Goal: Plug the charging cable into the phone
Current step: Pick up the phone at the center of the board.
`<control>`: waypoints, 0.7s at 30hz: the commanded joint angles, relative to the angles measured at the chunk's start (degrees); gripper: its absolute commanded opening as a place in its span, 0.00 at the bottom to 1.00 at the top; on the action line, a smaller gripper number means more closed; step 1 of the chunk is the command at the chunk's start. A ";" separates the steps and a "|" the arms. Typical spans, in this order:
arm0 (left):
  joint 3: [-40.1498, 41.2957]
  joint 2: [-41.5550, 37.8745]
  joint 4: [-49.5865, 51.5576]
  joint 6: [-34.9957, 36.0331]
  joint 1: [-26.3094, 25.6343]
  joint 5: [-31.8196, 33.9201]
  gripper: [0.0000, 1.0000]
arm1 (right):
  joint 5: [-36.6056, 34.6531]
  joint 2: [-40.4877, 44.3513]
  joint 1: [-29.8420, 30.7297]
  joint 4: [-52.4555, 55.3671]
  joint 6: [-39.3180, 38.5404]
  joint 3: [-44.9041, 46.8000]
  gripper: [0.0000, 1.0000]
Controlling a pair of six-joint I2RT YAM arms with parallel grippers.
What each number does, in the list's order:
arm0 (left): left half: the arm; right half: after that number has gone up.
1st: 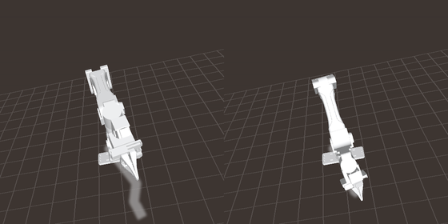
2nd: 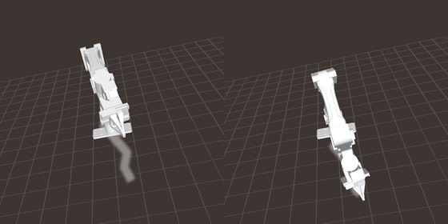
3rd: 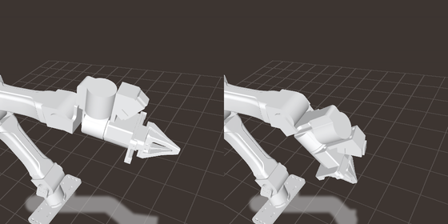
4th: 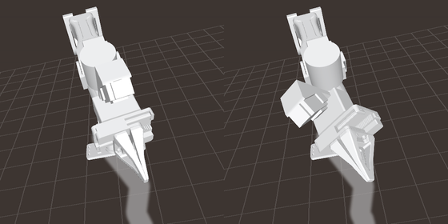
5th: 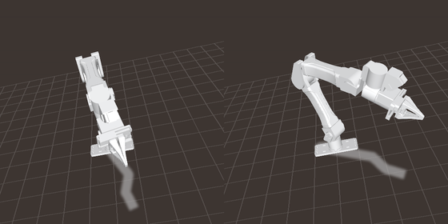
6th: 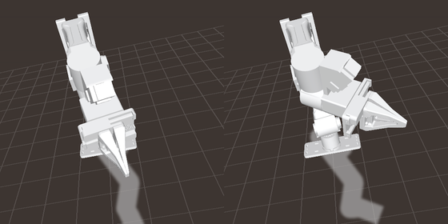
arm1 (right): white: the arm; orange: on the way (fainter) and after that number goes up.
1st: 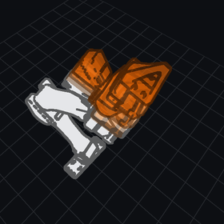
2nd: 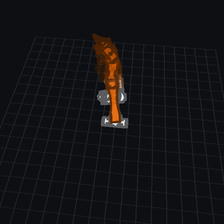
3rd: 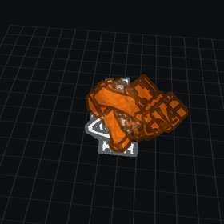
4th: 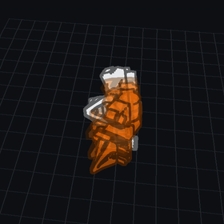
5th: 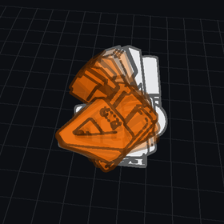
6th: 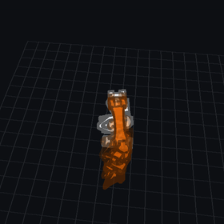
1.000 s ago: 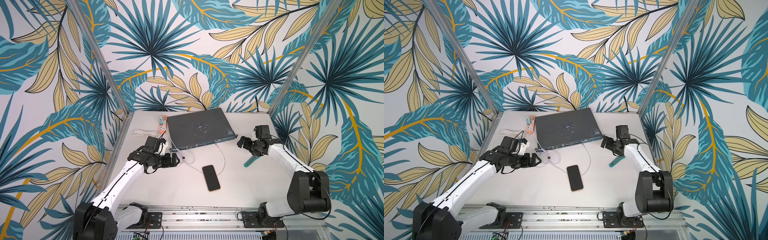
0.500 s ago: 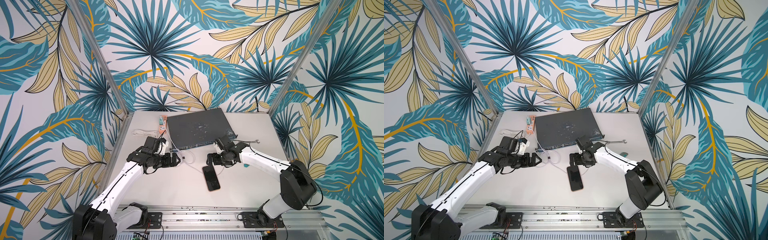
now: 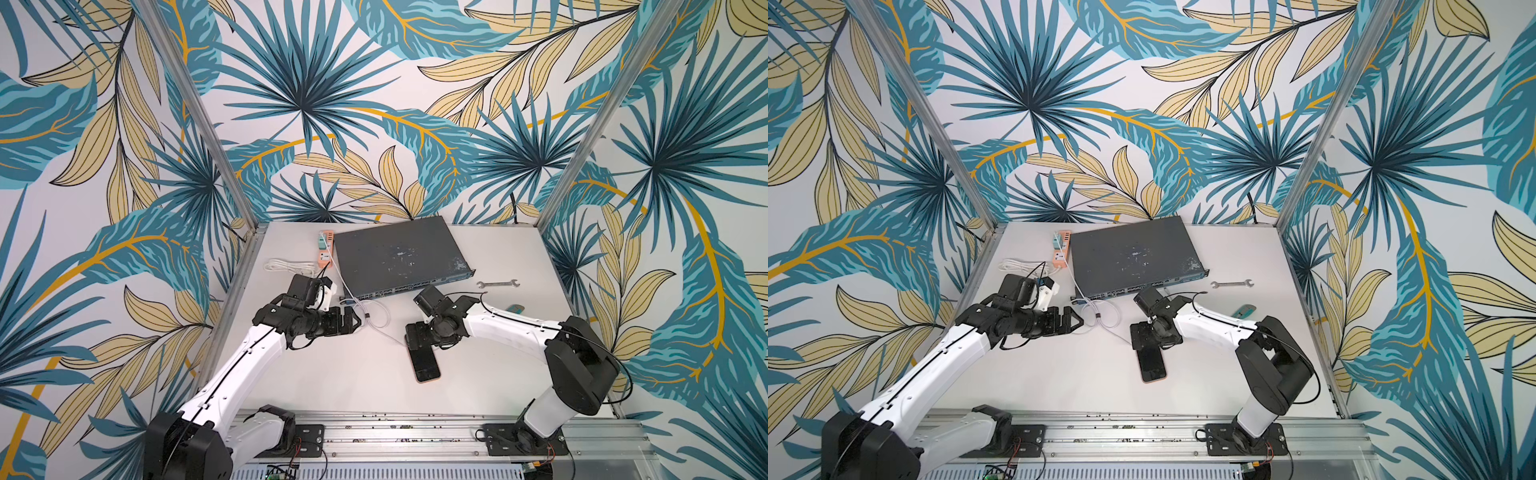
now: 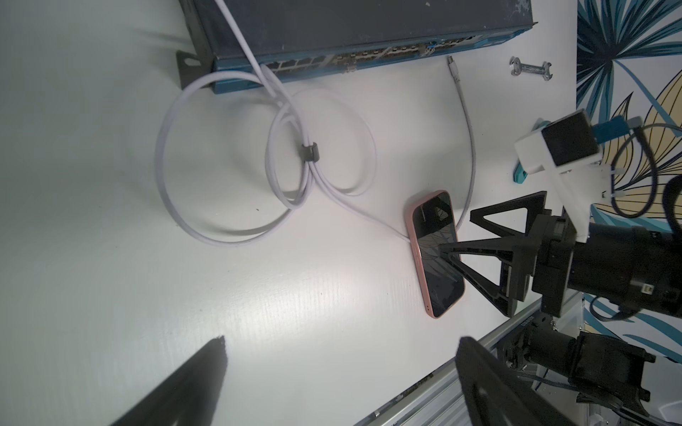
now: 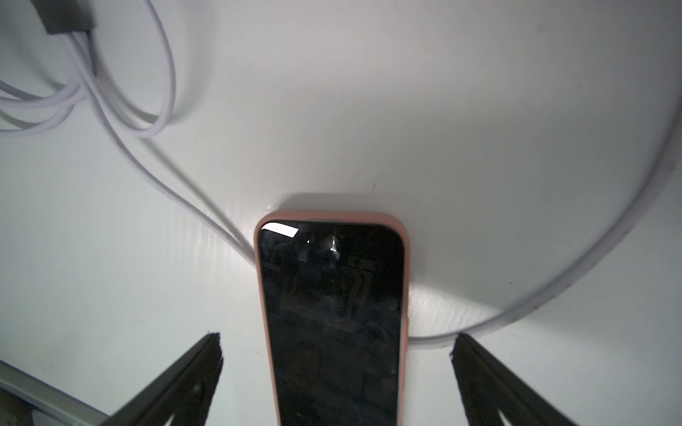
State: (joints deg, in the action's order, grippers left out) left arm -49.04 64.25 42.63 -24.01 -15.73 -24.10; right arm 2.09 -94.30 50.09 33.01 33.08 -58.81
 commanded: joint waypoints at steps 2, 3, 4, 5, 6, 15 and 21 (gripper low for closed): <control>0.34 -0.88 -1.24 -0.25 -0.06 -0.72 1.00 | -2.29 1.18 0.23 -0.72 2.44 2.14 1.00; 0.41 -0.92 -1.16 -0.25 -0.09 -0.70 1.00 | -2.44 1.34 0.00 -0.79 2.98 2.35 1.00; 0.43 -0.96 -1.17 -0.18 -0.02 -0.67 1.00 | -2.26 1.51 -0.19 -1.15 3.30 2.64 1.00; 0.48 -0.97 -1.08 -0.16 -0.03 -0.65 1.00 | -2.27 1.61 -0.30 -1.29 3.68 2.91 1.00; 0.51 -0.97 -1.06 -0.12 -0.01 -0.54 1.00 | -2.52 1.77 -0.41 -1.21 4.08 3.17 1.00; 1.29 -0.79 -0.98 0.34 -0.06 -0.40 1.00 | 1.46 0.70 1.06 -3.95 2.32 5.02 1.00; 1.62 -0.88 -0.75 0.37 -0.02 -0.13 1.00 | 0.90 -2.08 1.58 -3.90 2.28 4.37 1.00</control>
State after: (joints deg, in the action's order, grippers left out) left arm -48.01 64.25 42.33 -23.99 -15.73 -24.45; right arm 3.05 -94.41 51.35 29.19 35.79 -54.74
